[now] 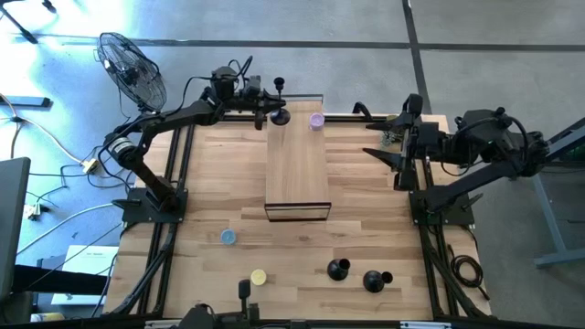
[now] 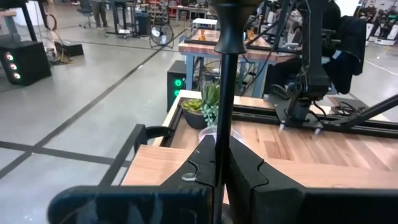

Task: Pick & Place candle stick holders
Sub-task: Put the top black candle holder on the shelf

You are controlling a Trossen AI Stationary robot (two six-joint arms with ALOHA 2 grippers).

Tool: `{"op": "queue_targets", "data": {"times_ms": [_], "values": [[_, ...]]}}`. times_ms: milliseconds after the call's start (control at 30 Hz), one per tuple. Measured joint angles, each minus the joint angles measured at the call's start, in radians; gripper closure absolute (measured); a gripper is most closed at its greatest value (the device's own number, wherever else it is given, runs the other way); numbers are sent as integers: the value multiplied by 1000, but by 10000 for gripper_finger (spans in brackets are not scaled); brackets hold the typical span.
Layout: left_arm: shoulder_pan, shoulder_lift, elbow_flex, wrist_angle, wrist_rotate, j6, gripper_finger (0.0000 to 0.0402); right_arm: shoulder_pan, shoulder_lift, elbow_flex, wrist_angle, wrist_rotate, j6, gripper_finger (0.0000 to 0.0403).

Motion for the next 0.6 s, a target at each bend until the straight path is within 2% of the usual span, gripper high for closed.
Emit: {"op": "queue_targets", "data": {"times_ms": [300, 600], "values": [[0, 38, 0, -10, 9, -6, 395, -20, 0, 0, 6, -2, -4, 188], [0, 50, 0, -1, 8, -4, 392, -83, 0, 0, -3, -87, 23, 188]]}}
